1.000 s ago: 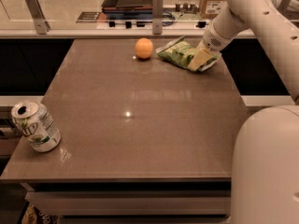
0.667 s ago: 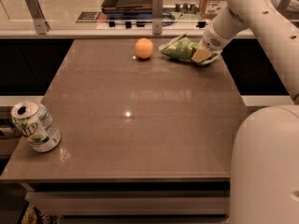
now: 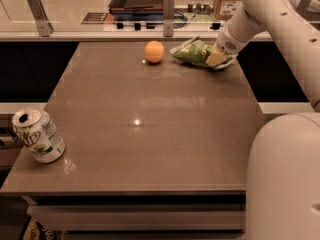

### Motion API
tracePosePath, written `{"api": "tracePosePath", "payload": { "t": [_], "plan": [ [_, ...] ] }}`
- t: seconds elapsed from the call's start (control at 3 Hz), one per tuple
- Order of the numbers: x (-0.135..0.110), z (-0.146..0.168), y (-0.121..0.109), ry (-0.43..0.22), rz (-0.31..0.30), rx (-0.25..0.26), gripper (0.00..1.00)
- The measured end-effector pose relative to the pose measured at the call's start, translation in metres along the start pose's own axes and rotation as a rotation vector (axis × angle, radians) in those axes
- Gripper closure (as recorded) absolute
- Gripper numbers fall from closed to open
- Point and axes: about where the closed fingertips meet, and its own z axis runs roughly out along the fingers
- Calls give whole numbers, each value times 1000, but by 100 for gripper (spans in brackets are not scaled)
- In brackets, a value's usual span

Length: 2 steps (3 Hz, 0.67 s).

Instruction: Move green jalapeno chip bag near 7up can

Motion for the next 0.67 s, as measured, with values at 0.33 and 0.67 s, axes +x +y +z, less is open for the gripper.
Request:
{"api": "tracePosePath", "payload": {
  "t": [0.33, 0.67],
  "plan": [
    [0, 0, 0, 0, 0, 0, 100],
    [-4, -11, 8, -6, -6, -37, 100]
  ]
}}
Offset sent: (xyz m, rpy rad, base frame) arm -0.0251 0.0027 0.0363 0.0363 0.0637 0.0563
